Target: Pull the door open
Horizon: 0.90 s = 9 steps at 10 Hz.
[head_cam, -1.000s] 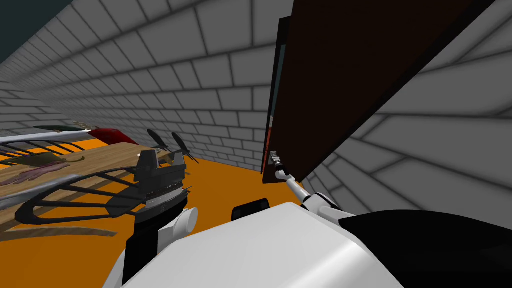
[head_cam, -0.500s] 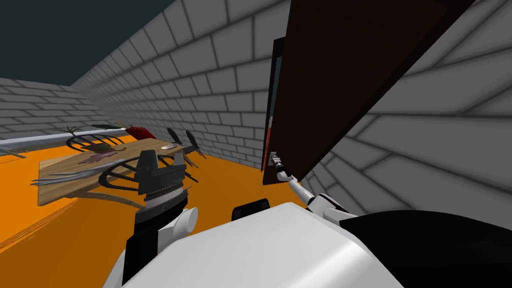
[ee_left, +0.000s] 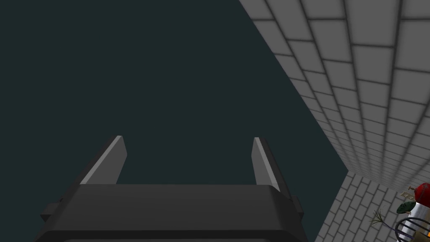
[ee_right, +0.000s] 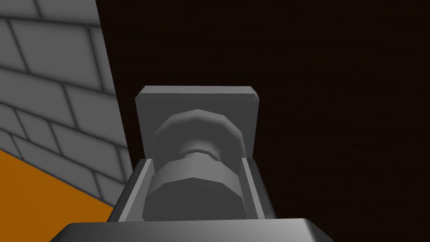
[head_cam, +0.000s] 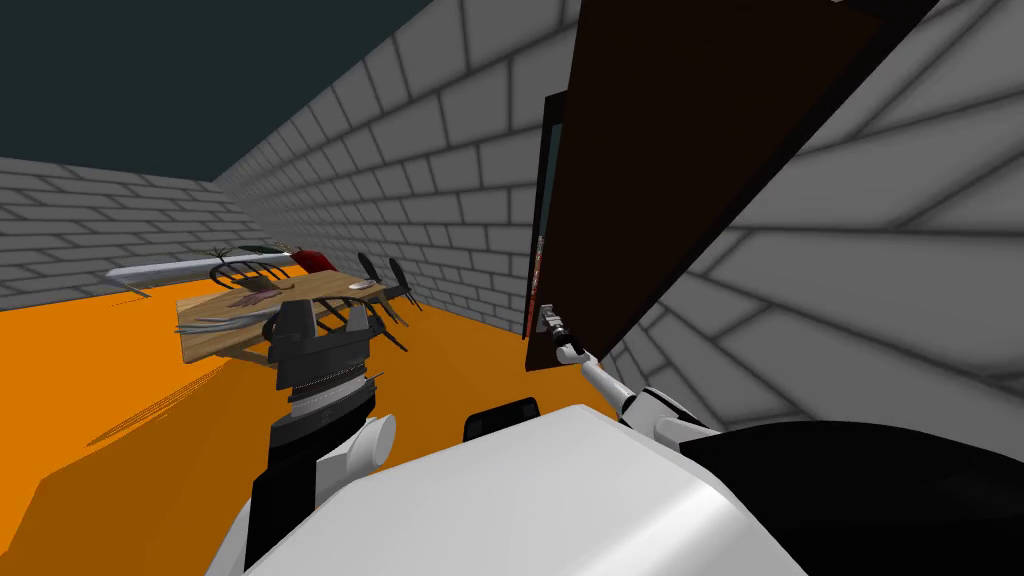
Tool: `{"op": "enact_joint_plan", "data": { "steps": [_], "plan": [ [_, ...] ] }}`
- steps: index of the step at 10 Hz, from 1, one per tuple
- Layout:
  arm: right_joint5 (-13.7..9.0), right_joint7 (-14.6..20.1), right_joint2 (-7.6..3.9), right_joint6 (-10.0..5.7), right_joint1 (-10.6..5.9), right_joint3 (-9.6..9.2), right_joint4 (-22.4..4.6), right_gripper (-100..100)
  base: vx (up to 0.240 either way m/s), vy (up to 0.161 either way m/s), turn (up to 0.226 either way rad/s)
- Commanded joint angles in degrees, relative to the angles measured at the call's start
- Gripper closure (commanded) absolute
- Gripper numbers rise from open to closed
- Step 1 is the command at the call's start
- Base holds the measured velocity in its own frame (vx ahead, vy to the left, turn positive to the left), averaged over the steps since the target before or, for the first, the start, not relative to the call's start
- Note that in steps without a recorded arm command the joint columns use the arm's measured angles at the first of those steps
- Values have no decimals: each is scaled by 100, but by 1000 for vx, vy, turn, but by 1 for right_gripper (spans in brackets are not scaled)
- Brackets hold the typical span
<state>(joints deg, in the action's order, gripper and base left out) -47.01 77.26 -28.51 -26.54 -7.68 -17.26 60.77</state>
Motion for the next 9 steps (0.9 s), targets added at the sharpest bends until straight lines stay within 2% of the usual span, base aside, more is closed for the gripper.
{"op": "enact_joint_plan", "data": {
  "steps": [1,6,9],
  "plan": [
    [12,108,-90,-42,35,-124,83,100,-231,-99,105],
    [46,448,-409,-182,140,-517,294,100,-208,-86,104],
    [62,604,-555,-246,188,-697,390,100,-184,-98,84]
  ]
}}
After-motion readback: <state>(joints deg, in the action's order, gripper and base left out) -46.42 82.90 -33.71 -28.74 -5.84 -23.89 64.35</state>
